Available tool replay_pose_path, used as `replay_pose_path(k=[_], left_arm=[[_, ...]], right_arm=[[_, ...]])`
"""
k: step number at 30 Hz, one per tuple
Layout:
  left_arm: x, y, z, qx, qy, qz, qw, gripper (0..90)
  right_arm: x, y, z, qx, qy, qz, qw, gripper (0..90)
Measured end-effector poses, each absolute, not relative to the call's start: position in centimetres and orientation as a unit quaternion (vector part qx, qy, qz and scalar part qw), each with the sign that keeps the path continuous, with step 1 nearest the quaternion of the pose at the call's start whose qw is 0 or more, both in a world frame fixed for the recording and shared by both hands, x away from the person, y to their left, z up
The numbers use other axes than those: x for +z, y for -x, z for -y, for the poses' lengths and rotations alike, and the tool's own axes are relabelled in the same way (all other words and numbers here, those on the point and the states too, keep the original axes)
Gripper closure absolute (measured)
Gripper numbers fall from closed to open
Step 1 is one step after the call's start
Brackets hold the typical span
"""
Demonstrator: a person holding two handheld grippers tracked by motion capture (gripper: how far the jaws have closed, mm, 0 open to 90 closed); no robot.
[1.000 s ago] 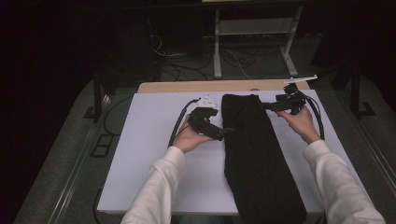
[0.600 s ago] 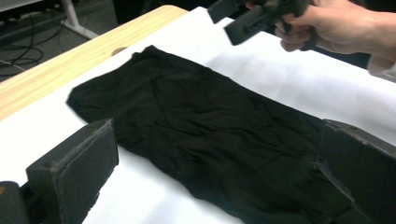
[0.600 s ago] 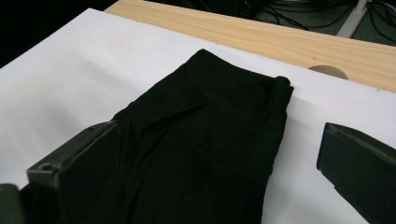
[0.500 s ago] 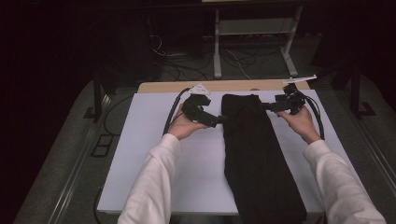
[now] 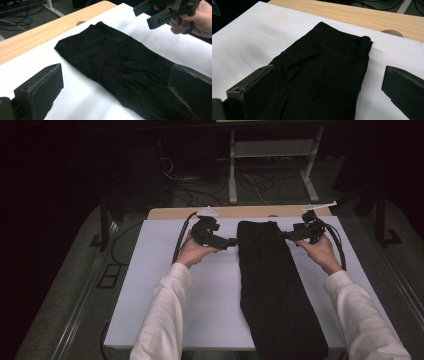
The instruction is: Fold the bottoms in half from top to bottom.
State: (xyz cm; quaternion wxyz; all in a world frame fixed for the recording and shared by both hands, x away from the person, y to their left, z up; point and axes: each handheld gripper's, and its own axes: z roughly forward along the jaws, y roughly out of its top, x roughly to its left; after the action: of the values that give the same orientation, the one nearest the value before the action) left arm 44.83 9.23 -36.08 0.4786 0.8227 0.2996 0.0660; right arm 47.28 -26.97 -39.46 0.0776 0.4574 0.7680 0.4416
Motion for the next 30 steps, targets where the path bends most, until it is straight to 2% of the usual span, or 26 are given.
replay_pose_path(k=[19,30], left_arm=[[-38.8,-46.8,-8.2,0.059,-0.802,-0.335,0.491,0.0],[-41.1,-47.8,-7.5,0.043,-0.802,-0.359,0.475,0.0]], right_arm=[[-40.2,-47.7,27.6,0.439,-0.469,-0.762,0.079,0.0],[-41.4,-47.8,28.3,0.434,-0.482,-0.758,0.075,0.0]])
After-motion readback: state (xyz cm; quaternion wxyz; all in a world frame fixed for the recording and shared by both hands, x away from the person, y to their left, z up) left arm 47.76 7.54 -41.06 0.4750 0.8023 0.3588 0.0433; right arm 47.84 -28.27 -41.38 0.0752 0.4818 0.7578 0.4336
